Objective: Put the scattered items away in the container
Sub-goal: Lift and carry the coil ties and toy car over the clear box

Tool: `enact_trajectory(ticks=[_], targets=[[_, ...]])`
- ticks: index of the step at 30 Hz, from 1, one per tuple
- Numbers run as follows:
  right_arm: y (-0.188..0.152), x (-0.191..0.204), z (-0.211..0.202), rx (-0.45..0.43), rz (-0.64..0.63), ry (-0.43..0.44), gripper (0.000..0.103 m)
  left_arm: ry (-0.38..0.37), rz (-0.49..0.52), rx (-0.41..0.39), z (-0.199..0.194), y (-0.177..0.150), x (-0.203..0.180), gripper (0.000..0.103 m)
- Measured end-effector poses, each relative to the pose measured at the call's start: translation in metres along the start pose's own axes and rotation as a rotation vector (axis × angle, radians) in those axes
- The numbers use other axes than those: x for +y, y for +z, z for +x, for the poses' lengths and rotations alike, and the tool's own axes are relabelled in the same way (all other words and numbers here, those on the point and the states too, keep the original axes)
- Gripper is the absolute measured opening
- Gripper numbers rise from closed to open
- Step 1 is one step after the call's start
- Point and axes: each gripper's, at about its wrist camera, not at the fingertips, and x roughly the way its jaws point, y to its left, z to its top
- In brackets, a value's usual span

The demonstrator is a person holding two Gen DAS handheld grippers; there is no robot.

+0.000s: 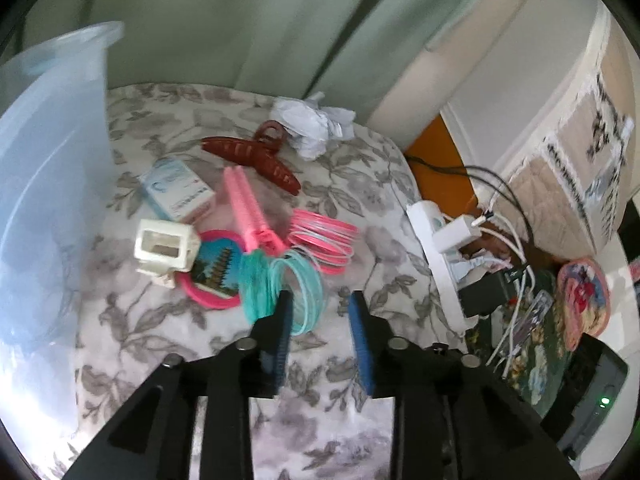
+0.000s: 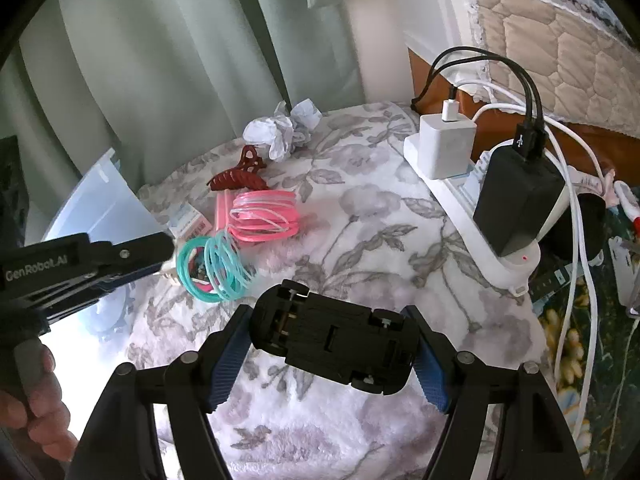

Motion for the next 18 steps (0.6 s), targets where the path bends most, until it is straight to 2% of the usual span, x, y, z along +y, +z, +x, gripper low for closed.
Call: enact_trajectory(ticks=[2, 14, 15, 17, 18], targets=[[0.000, -0.003, 0.001, 0.004, 0.009, 0.008, 0.077, 0.018, 0.009, 0.011, 0.009, 0.001, -0.003, 0.043], [-0.001, -0.018, 0.014, 0.042, 0.047, 0.052, 0.077, 0.087, 0.009, 0.094, 0.063, 0.009, -0.003, 0.043], [-0.002, -0.019, 0.016, 0.045, 0.048, 0.054, 0.077, 0.094, 0.005, 0.100, 0.067, 0.009, -0.002, 0.042], [-0.002, -0.022, 0.019, 0.056, 0.057, 0.055, 0.077, 0.100, -0.004, 0.109, 0.073, 0.010, 0.001, 0.027], [-0.002, -0.024, 0.021, 0.061, 0.063, 0.055, 0.077, 0.099, -0.009, 0.113, 0.075, 0.009, 0.002, 0.022]])
